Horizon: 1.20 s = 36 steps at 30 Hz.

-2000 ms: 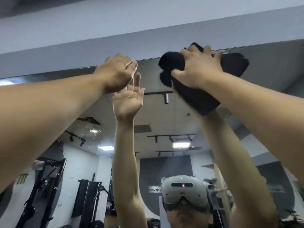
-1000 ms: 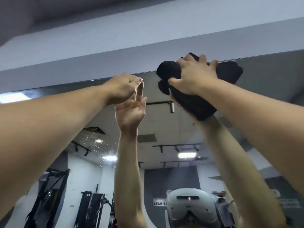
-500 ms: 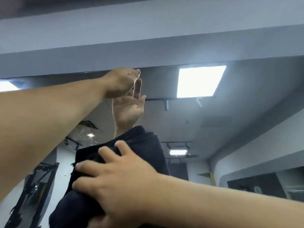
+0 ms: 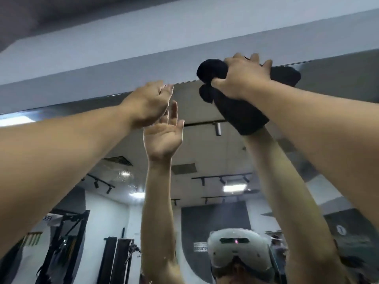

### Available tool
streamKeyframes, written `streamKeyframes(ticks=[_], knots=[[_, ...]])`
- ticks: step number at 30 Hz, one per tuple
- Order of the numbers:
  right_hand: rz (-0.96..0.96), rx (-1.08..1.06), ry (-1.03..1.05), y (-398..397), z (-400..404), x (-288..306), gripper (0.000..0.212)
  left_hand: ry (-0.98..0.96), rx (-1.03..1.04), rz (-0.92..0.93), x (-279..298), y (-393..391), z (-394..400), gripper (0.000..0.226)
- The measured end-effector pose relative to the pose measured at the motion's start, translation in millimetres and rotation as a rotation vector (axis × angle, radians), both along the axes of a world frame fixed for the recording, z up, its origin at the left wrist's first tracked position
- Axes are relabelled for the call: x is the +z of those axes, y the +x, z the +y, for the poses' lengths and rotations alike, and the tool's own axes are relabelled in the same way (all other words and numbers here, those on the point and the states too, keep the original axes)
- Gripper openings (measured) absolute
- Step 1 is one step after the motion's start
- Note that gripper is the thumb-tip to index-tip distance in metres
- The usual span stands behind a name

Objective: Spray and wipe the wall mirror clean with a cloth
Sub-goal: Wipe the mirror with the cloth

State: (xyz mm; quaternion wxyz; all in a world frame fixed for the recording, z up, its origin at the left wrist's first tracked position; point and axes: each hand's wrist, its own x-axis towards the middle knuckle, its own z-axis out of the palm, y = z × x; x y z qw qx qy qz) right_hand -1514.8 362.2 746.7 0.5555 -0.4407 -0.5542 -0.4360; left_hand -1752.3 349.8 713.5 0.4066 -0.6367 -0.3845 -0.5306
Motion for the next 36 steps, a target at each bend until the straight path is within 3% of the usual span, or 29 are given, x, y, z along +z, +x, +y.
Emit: streamKeyframes(ticks=[5, 10, 17, 24, 30, 36], knots=[[-0.012, -0.024, 0.011, -2.2, -0.8, -10.1, 0.058, 0.015, 0.02, 0.042, -6.3, -7.1, 9.6, 0.046], [-0.167, -0.047, 0.012, -11.0, -3.8, -33.8, 0.061, 0.016, 0.008, -0.015, -9.1, 0.3, 9.8, 0.048], [-0.581, 0.004, 0.074, -54.5, -4.5, -123.5, 0.064, -0.015, 0.024, -0.161, 0.8, 16.5, -1.3, 0.06], [-1.094, -0.041, 0.064, -96.3, 1.1, -260.1, 0.054, -0.115, -0.001, -0.087, -12.0, 12.4, -5.2, 0.054], [-1.002, 0.005, 0.019, -102.2, 1.7, -218.9, 0.07, -0.184, 0.007, -0.002, -8.5, 5.6, -10.8, 0.052], [-0.541, -0.005, -0.004, -91.4, -5.0, -102.8, 0.064, 0.028, -0.026, 0.064, -3.2, -24.3, -12.4, 0.037]])
